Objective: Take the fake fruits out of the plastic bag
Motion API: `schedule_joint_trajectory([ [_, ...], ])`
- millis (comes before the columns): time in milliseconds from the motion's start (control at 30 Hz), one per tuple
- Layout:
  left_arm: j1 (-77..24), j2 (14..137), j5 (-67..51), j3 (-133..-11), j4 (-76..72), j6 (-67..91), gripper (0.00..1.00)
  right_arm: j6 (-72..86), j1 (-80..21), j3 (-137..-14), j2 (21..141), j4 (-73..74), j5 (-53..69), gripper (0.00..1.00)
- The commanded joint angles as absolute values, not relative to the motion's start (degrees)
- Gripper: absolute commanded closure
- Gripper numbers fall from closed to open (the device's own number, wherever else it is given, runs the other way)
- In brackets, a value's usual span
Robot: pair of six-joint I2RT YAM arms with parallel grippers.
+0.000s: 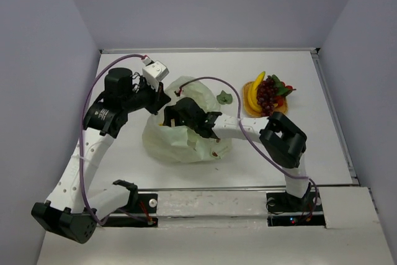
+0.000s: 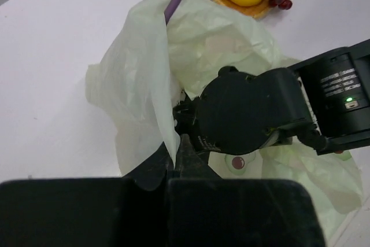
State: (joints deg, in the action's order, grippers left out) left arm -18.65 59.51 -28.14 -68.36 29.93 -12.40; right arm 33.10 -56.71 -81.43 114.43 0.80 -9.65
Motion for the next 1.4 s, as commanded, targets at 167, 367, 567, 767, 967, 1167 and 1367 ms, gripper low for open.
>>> schedule_joint_trajectory([
  [167,-18.72,70.47,-31.38,-91.29,22.32,-12.3,1.0,26.29,-56.07,-82.34,107.75,-8.96,-28.03,0.16],
  [367,-18.63,74.8,-30.06,-101.88,25.49,-17.76,1.0,23.46,-55.46,-87.02,107.05,-9.58,-30.06,0.14],
  [567,-18.63,64.44,-29.19,-74.74,22.42,-17.66,1.0,27.33,-54.94,-79.73,107.66,-9.76,-29.88,0.14],
  [767,-18.63,60.91,-26.81,-63.2,22.41,-18.98,1.0,27.25,-54.4,-78.57,111.44,-9.67,-30.5,0.13],
  [967,-18.72,61.35,-26.01,-62.4,24.25,-20.3,1.0,28.21,-54.4,-81.91,118.29,-5.73,-28.74,0.12],
  [1167,-19.51,60.73,-25.67,-61.88,27.77,-21.26,1.0,30.32,-52.65,-87.35,124.26,-0.18,-32.07,0.03],
  [1367,-20.48,60.55,-23.91,-60.56,26.54,-21.97,1.0,36.99,-49.75,-94.99,129.28,4.39,-28.92,0.0],
])
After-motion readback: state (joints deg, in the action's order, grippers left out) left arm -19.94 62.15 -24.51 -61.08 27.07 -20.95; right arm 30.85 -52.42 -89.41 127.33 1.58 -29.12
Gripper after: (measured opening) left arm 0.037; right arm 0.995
